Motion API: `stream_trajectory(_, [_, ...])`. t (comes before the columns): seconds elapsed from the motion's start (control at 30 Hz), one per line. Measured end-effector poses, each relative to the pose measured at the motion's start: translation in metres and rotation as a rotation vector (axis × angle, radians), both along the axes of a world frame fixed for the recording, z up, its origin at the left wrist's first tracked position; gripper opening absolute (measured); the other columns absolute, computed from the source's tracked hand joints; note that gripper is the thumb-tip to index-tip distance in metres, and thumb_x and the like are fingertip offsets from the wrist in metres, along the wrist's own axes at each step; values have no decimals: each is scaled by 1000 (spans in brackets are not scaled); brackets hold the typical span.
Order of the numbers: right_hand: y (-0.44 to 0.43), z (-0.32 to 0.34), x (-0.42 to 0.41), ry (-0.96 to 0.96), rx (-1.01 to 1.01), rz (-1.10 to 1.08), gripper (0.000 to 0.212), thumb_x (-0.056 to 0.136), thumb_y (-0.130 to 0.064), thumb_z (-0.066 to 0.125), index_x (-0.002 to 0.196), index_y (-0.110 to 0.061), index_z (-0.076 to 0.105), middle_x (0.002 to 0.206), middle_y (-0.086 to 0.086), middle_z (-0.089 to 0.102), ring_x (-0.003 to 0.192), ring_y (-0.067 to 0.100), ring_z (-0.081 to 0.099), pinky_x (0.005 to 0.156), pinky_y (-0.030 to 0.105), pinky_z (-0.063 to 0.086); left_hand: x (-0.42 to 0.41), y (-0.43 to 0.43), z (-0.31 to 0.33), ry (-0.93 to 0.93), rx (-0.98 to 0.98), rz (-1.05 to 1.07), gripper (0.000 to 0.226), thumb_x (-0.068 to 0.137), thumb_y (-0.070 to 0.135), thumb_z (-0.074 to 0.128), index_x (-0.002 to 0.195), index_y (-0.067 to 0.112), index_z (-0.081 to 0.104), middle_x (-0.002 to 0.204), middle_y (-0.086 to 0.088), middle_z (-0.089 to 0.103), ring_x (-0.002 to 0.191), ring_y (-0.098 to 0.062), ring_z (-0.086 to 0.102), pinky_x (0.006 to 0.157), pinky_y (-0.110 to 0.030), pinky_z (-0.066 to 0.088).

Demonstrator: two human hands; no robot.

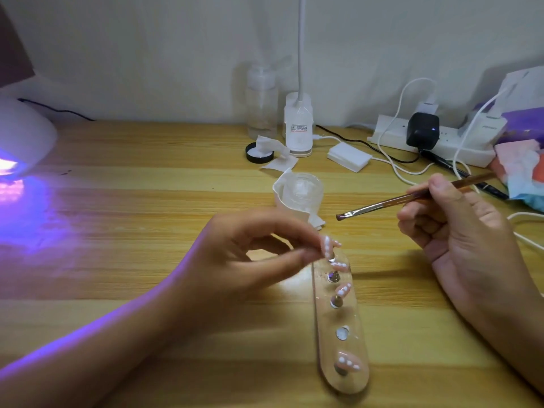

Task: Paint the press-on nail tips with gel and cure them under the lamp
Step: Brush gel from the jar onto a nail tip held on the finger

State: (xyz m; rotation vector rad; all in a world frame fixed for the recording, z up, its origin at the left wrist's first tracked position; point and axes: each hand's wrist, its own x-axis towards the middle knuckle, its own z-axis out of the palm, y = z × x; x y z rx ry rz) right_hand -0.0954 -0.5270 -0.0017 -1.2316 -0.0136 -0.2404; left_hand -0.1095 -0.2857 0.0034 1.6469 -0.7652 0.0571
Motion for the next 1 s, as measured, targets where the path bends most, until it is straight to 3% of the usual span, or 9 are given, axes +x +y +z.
stream_trajectory(0.13, [-1,0,1,-1,19,7,21,87,-32,57,85,-11,63,60,-1,67,60,7,65,62,18,54,-5,-2,1,-270,244,-16,3,84,18,71,86,17,72,68,4,61,59,-7,53,60,-16,42])
stream_trajectory(0.27, [-2,0,1,9,29,12,20,88,-31,57,84,-13,64,61,0,67,60,7,65,62,18,54,-7,-6,-7,-372,388,-23,12,84,25,73,78,15,74,61,8,45,60,-5,41,61,-12,32])
stream_trajectory(0.4, [-2,0,1,19,16,19,21,87,-32,58,85,-13,65,61,-1,67,60,7,64,62,18,54,-10,-11,-14,-410,431,-8,13,84,29,74,76,18,75,64,16,35,61,-3,37,55,-18,34])
stream_trajectory(0.63, [-3,-1,0,14,7,31,20,90,-30,57,86,-12,65,62,-1,67,61,8,64,62,18,54,-12,-14,-17,-392,472,-55,10,83,28,76,82,18,78,60,8,55,64,1,37,55,-17,39])
stream_trajectory(0.77, [-4,-2,1,5,0,25,21,89,-31,57,87,-11,64,61,-1,66,60,7,64,61,18,54,-9,-8,-16,-310,529,-117,8,82,29,77,83,21,79,60,15,46,63,5,38,56,-14,36])
stream_trajectory(0.9, [-5,-3,2,-6,-12,21,20,88,-31,57,85,-13,65,61,-1,66,60,7,64,61,17,54,-8,-3,-11,-274,547,-268,9,84,25,76,90,18,80,60,7,54,60,-2,42,56,-14,34])
stream_trajectory(1.0, [-6,-4,2,-12,-26,21,21,89,-31,57,81,-17,69,62,-1,66,60,7,63,62,18,54,-11,-5,-9,-301,558,-323,15,87,21,74,101,21,78,60,6,55,61,2,37,57,-12,34])
